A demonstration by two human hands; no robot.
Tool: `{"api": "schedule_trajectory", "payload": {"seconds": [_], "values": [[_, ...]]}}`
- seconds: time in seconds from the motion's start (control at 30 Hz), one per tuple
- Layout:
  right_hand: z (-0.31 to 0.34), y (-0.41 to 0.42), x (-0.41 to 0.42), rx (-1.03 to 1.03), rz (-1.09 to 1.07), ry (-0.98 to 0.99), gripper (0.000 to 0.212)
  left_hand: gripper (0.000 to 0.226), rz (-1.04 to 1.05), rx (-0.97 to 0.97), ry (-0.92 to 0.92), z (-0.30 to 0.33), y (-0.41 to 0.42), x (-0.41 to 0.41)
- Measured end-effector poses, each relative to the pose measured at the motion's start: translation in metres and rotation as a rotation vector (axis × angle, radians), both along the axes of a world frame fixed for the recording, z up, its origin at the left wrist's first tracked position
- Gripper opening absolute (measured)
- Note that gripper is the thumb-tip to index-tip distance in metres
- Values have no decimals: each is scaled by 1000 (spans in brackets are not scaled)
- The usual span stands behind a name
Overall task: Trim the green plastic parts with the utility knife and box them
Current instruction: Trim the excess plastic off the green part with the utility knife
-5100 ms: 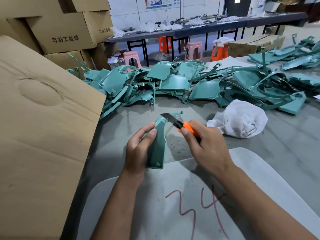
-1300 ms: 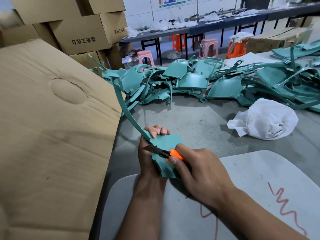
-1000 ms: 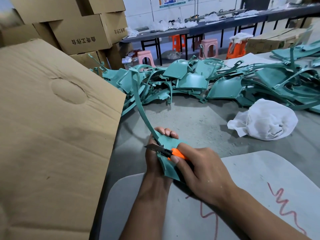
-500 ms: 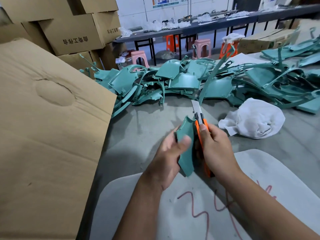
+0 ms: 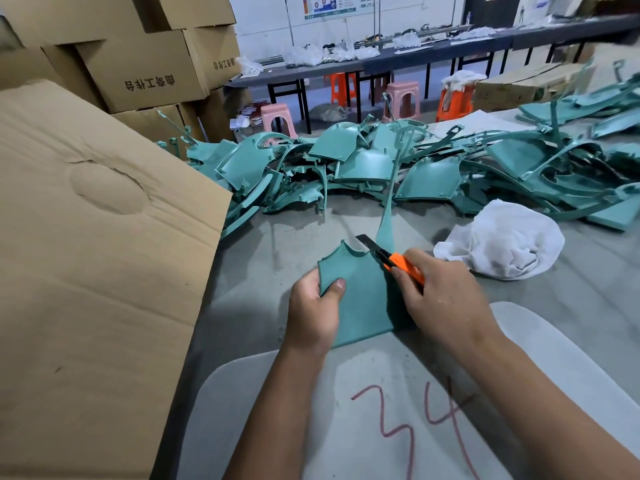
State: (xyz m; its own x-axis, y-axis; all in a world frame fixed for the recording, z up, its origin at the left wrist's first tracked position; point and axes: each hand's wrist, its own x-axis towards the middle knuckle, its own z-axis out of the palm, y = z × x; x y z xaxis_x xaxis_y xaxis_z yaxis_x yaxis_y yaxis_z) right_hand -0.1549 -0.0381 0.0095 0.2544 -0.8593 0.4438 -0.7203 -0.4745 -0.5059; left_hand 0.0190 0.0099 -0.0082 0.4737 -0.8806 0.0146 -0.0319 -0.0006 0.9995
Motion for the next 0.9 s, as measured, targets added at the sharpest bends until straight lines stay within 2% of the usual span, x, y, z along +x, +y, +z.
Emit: {"api": "schedule_trajectory", "payload": {"seconds": [0.07, 0.23, 0.5, 0.67, 0.9], "values": [[0, -3, -6, -4, 6, 55, 33, 25, -27, 18, 2, 1, 0, 1], [1, 0, 0, -8, -133, 168, 32, 22, -49, 85, -21, 3, -1, -1], [3, 6, 0, 101, -28, 91, 33, 19, 30, 114, -12, 3, 2, 4], [1, 5, -1, 97, 35, 120, 34, 19, 62, 125, 45, 5, 6, 8], [-4, 7, 6, 67, -65, 190, 33, 16, 13, 141, 37, 9, 7, 13]]}}
